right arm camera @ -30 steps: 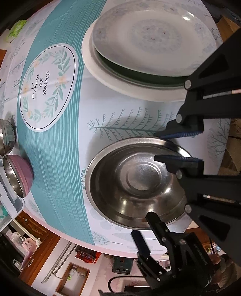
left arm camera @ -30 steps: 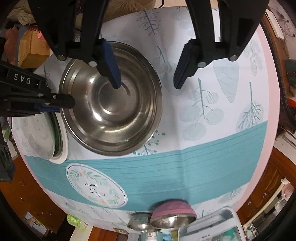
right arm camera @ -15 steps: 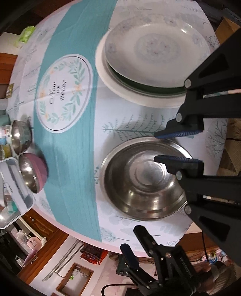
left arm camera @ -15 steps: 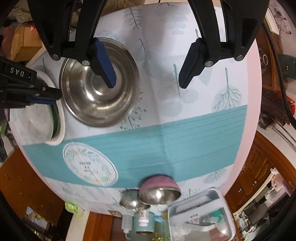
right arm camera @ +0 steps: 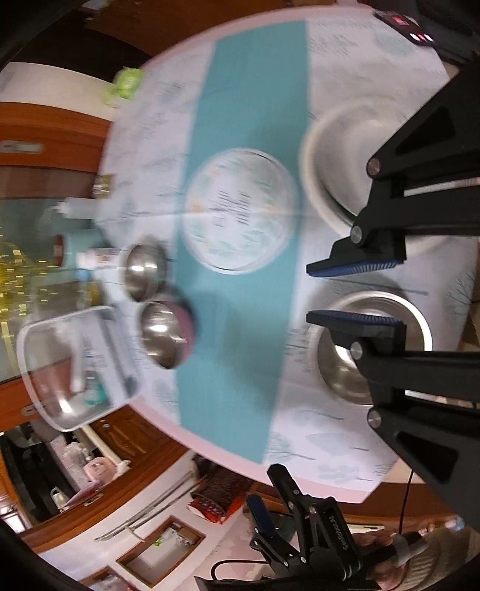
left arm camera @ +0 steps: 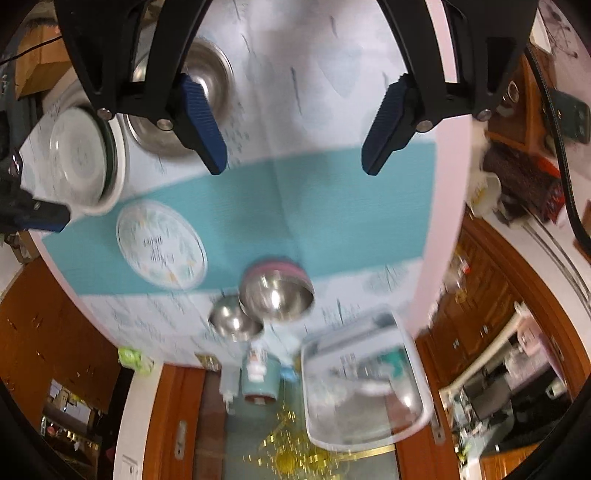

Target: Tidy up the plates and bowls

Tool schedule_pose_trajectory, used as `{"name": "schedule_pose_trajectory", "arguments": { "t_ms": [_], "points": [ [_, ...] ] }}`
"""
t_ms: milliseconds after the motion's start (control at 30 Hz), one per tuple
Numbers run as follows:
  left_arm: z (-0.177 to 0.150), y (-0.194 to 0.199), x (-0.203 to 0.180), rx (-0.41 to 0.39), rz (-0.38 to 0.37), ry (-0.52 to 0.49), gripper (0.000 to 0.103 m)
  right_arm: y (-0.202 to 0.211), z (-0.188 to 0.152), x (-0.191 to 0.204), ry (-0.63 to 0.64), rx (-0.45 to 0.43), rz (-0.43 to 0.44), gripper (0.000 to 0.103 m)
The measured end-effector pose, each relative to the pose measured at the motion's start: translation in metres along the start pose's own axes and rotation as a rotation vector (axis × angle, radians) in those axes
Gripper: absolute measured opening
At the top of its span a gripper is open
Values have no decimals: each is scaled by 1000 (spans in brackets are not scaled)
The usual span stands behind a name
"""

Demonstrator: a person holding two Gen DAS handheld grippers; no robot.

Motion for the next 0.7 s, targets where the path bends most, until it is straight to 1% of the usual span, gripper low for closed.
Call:
{"name": "schedule_pose_trajectory", "arguments": {
  "t_ms": [33, 167, 233, 267, 300, 400, 467, 533, 700],
  "points": [
    [12, 4, 4, -23, 2, -6, 81, 4, 9, -2, 1, -14, -4, 19],
    [57, 14, 17, -89, 19, -28, 81, 22, 59, -8, 18, -79, -40, 20],
    [80, 15, 22, -114, 23, -36, 82, 27, 79, -9, 27, -105, -60, 26],
    [89, 15, 24, -122, 17, -38, 82, 29, 89, -10, 30, -120, -69, 31],
    [101, 13, 25, -128, 7, -40, 82, 31, 99, -10, 35, -135, -79, 34],
    [121, 4, 29, -133, -2, -38, 84, 28, 124, -12, 43, -154, -99, 36],
    [133, -8, 32, -125, -7, -28, 84, 21, 137, -12, 43, -151, -102, 36],
    [143, -26, 34, -100, -28, -9, 84, 11, 148, -12, 45, -138, -100, 36],
    [153, -85, 37, -3, -70, 63, 84, -26, 170, -19, 49, -91, -103, 36]
  ]
}}
Point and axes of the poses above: each gripper's, at about its wrist camera, not at the fingertips, and y roughly against the way its jaws point, x to its left, z to its top, the point moved 8 cm from there along -y, roughly the way its jaws point, and after that the axes turned 4 degrees about -x, right-handed, at the moved point
